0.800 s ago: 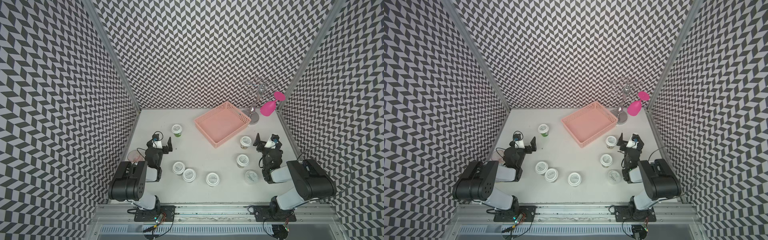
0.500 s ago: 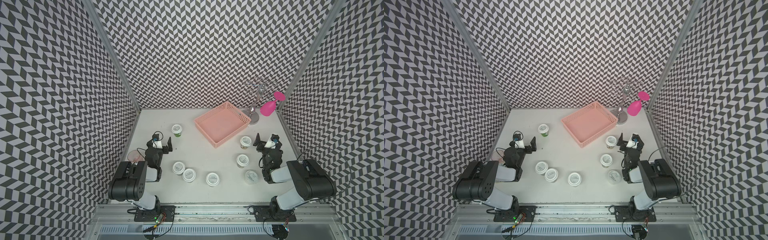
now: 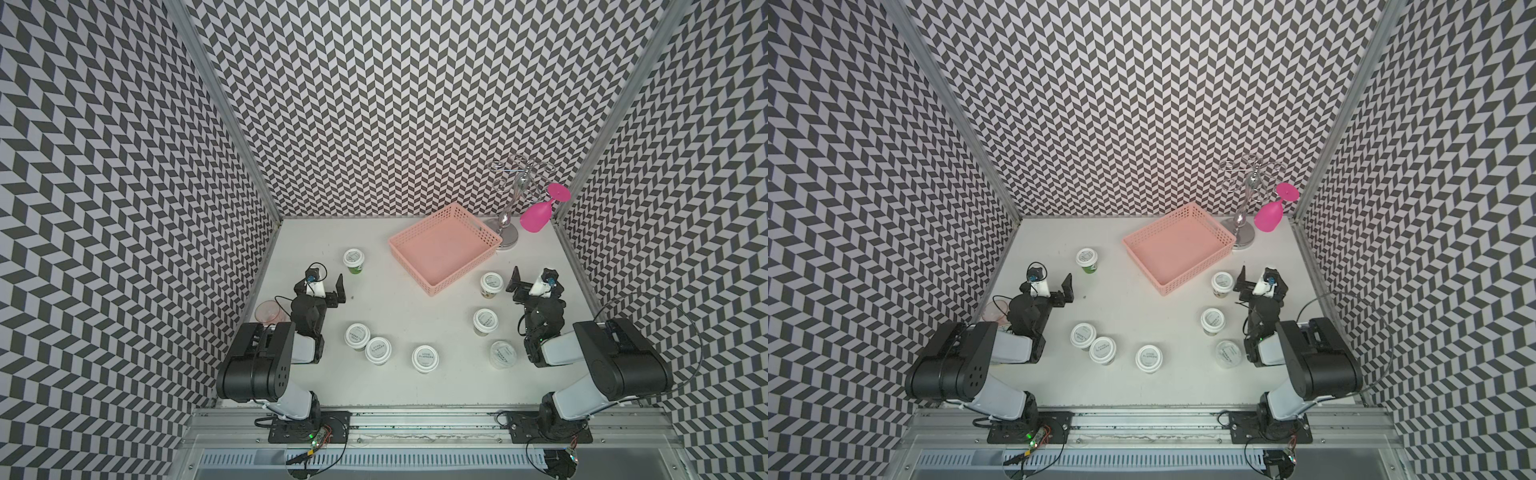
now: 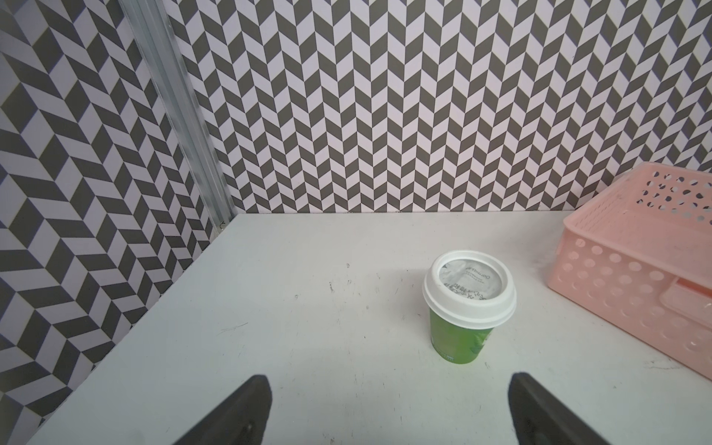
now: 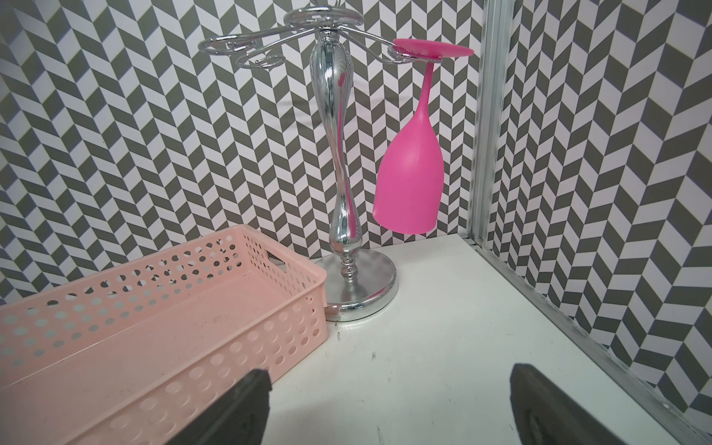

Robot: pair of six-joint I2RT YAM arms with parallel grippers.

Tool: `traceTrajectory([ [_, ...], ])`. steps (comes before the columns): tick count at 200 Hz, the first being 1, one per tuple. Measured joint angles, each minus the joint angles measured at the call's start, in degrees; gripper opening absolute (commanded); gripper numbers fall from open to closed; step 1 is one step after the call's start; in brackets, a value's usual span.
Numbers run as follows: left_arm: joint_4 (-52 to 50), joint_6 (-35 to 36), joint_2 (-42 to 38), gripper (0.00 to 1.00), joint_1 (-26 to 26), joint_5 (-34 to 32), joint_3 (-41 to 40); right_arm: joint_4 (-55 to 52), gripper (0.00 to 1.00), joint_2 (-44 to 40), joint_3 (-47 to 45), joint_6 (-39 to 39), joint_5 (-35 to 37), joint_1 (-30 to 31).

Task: Put the yogurt in the basket
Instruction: Adjust the basket at the center of the board.

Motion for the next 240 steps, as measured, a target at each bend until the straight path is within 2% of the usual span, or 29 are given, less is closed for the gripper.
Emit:
traceTrajectory([
  [101, -1.6, 0.0, -1.0, 1.00, -0.2, -0.9, 0.5, -1.7, 1.00, -1.5, -1.3, 0.0, -0.5, -0.3],
  [142, -15.0, 0.9, -5.3, 1.00, -0.6, -0.6, 9.4, -7.4, 0.99, -8.8, -1.3, -1.1, -0.7, 0.6],
  [166, -24.8, 1.4, -8.8, 1.00, -0.6, -0.2, 15.2, -17.8, 0.99, -14.6, 2.9, 0.3, -0.1, 0.9],
  [194, -38.7, 1.4, -10.9, 1.00, -0.6, 0.0, 24.8, -29.0, 1.00, -19.7, 9.3, 7.1, 0.8, 0.9],
  [213, -48.1, 0.9, -13.1, 1.00, -0.6, 0.0, 30.3, -38.3, 1.00, -22.1, 13.3, 15.1, 3.0, 0.9],
  [240, -59.0, -1.3, -16.9, 1.00, -0.6, 0.0, 34.7, -49.7, 1.00, -25.4, 16.6, 23.6, 3.6, 0.1],
])
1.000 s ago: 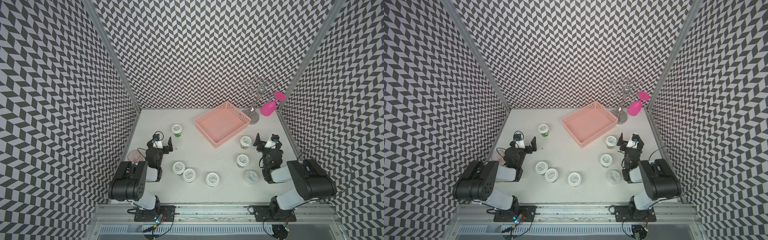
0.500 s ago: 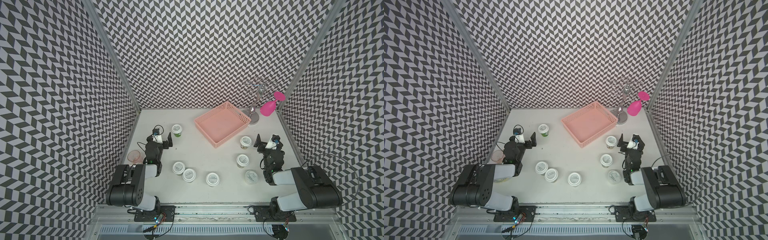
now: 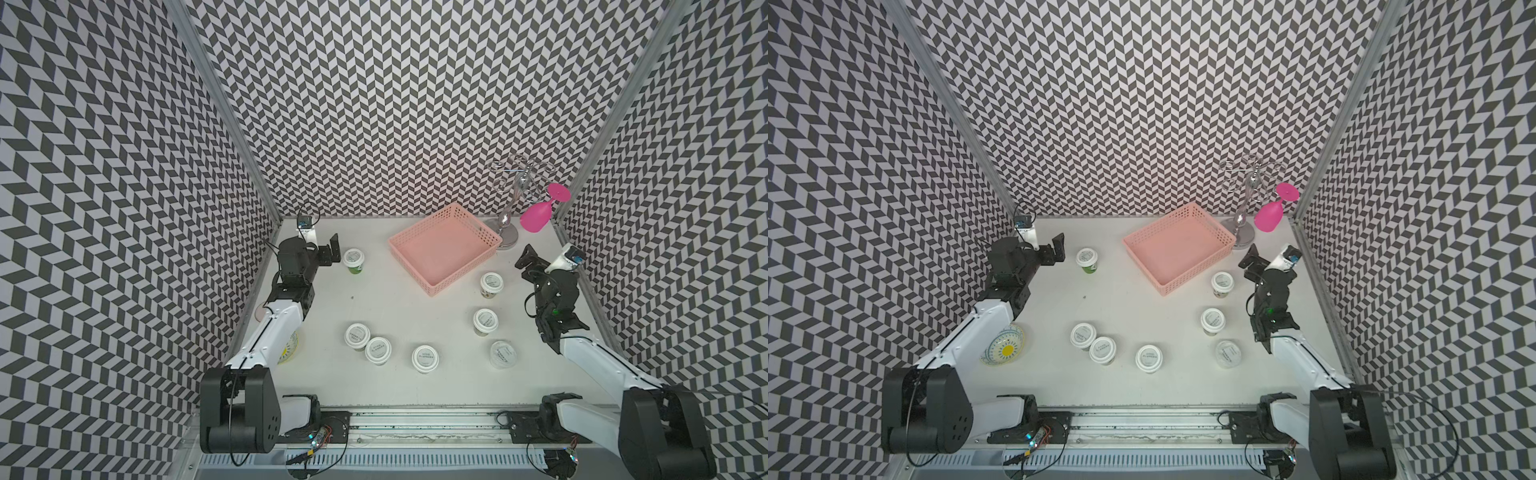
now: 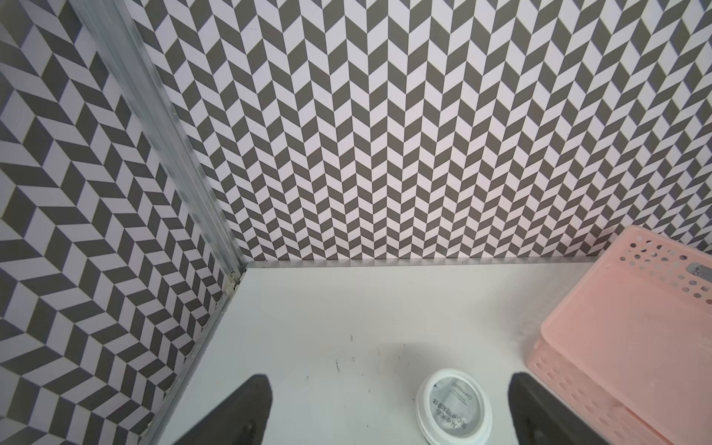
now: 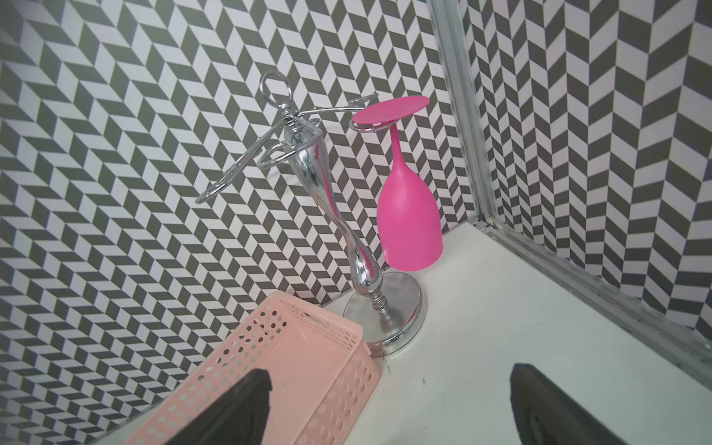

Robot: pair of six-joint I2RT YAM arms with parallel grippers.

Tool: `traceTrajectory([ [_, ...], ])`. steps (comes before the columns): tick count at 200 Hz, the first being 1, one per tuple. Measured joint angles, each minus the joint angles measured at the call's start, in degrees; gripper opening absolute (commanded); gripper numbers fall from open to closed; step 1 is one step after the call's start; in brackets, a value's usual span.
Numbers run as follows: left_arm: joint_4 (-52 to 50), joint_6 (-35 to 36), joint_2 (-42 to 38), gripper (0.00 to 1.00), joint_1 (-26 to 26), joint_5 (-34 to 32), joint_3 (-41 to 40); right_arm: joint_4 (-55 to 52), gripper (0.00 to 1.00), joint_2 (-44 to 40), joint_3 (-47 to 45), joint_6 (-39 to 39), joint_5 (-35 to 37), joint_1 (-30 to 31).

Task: Put the yogurt in the basket
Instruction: Adjust the basket at the center of the board.

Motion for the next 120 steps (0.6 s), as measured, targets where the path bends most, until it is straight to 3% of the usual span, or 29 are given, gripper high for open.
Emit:
traceTrajectory([
  [49, -9.5, -2.6, -3.6, 1.00, 1.9, 2.2, -0.9, -13.4, 1.00, -3.3, 4.2, 8.1, 0.8, -0.1],
  [120, -12.5, -3.5, -3.5, 1.00, 3.0, 5.8, -0.9, -26.8, 0.99, 6.3, 14.1, 15.4, -3.3, 0.0],
])
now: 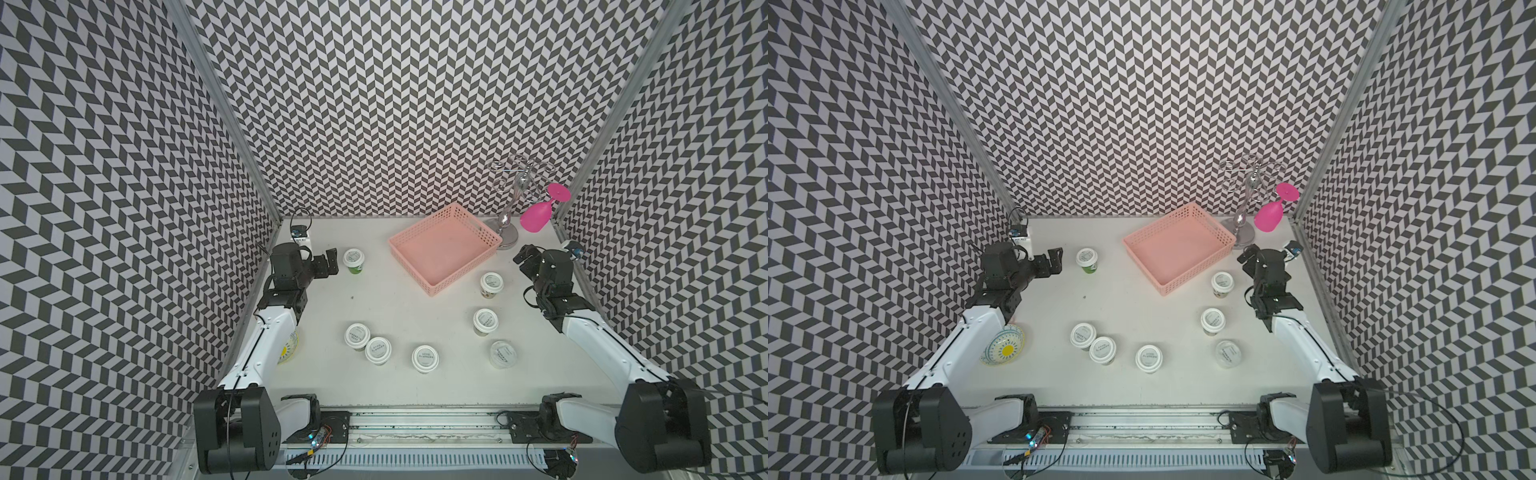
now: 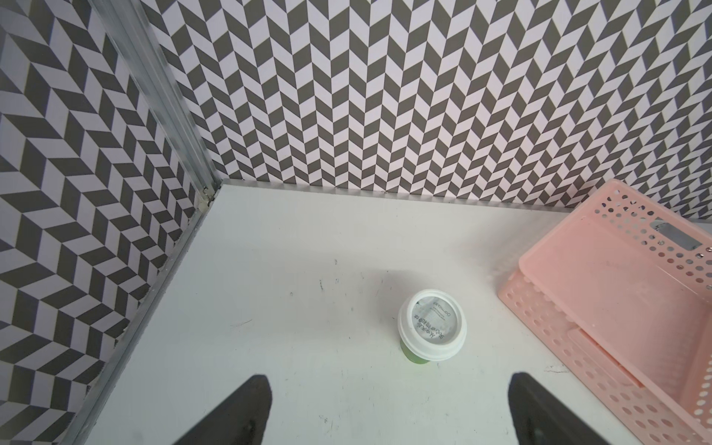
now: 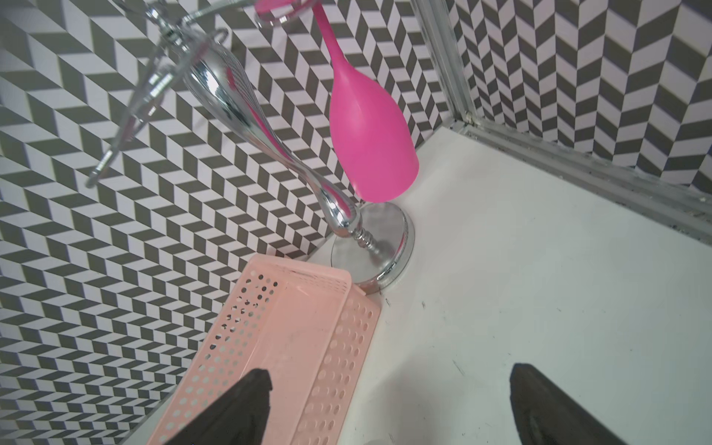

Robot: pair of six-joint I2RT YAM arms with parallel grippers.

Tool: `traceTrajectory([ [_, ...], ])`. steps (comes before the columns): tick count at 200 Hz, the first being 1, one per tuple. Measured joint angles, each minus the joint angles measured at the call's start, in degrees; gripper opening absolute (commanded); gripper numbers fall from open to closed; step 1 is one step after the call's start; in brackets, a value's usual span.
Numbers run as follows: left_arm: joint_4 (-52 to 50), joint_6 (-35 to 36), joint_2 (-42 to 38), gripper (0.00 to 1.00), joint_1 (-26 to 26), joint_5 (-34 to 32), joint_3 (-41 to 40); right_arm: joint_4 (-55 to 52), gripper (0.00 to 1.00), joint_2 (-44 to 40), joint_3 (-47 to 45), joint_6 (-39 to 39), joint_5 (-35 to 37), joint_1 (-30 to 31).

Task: Put the yogurt in the basket
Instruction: Adjust the basket at the center of the board.

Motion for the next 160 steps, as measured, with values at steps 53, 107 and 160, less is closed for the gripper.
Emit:
traceTrajectory([
  [53, 0.0, 0.0, -0.1, 1.00, 0.6, 0.0, 0.0, -3.3, 0.98, 8.5, 9.5, 1.1, -1.8, 3.6],
  [107, -0.7, 0.0, -0.1, 1.00, 0.7, 0.0, 0.0, -6.6, 0.92, 23.9, 23.2, -0.2, -1.4, 7.4],
  [160, -1.3, 0.0, -0.1, 1.00, 0.7, -0.1, 0.2, -12.5, 0.88, 29.4, 27.3, 1.2, -0.3, 11.4],
])
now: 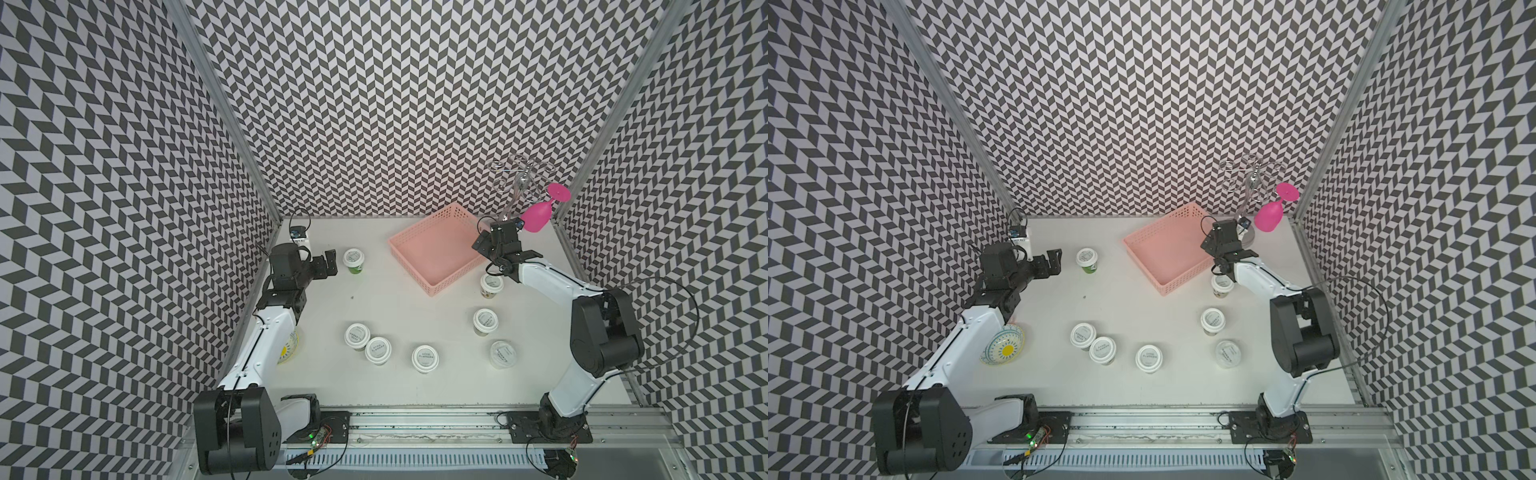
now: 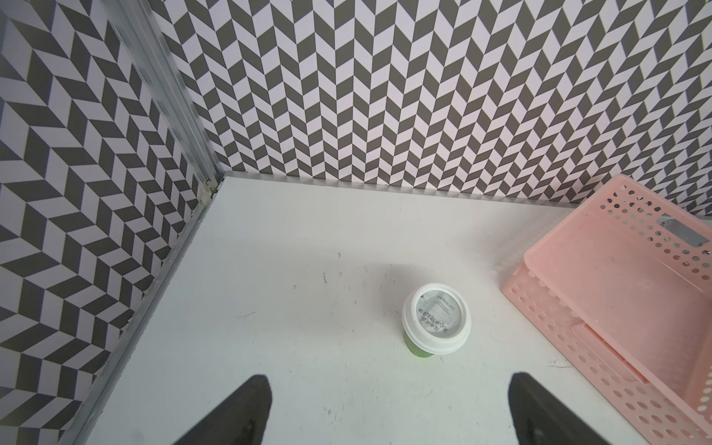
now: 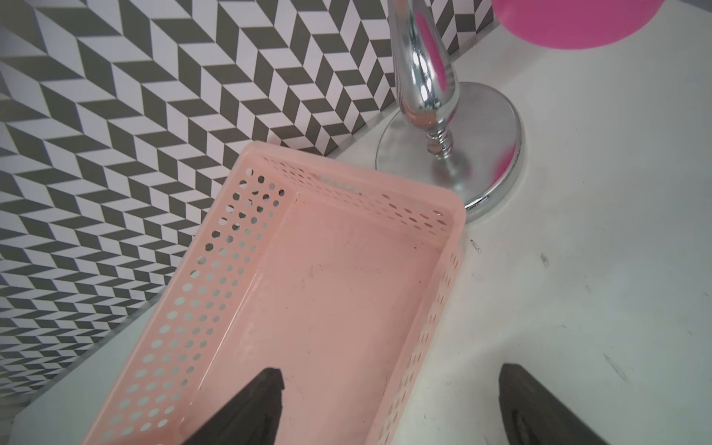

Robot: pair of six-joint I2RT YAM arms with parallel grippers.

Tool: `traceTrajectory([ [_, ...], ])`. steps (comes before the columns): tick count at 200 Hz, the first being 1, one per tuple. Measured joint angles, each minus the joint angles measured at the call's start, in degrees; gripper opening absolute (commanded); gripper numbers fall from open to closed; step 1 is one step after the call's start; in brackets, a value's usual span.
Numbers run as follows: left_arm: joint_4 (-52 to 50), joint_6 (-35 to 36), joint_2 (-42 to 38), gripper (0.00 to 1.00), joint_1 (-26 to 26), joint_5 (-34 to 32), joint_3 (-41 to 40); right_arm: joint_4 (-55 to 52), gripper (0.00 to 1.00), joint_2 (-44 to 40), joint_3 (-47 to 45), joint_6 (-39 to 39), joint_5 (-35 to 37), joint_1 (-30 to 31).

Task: Put the yogurt in the basket
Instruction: Adjust the basket at the center of the board.

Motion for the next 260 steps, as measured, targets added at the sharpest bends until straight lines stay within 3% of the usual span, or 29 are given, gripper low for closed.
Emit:
traceTrajectory([
  [90, -0.9, -0.3, 0.1, 1.00, 0.0, 0.0, 1.0, -11.6, 0.78, 6.1, 11.7, 10.7, 8.2, 12.2],
  [166, -1.2, -0.3, 0.2, 1.00, -0.1, -0.2, 1.6, -14.0, 0.74, 11.3, 10.9, 15.5, 9.1, 12.3],
  [199, -1.5, -0.3, 0.2, 1.00, -0.1, -0.2, 1.9, -14.6, 0.59, 14.4, 11.0, 16.0, 8.9, 12.3],
  [230, -1.5, -0.3, 0.4, 1.00, -0.2, -0.2, 1.9, -14.3, 0.32, 14.6, 10.8, 15.6, 8.8, 12.3],
  [260, -1.6, -0.3, 0.5, 1.00, -0.3, -0.2, 1.9, -12.7, 0.19, 13.9, 9.3, 14.6, 8.7, 12.2],
])
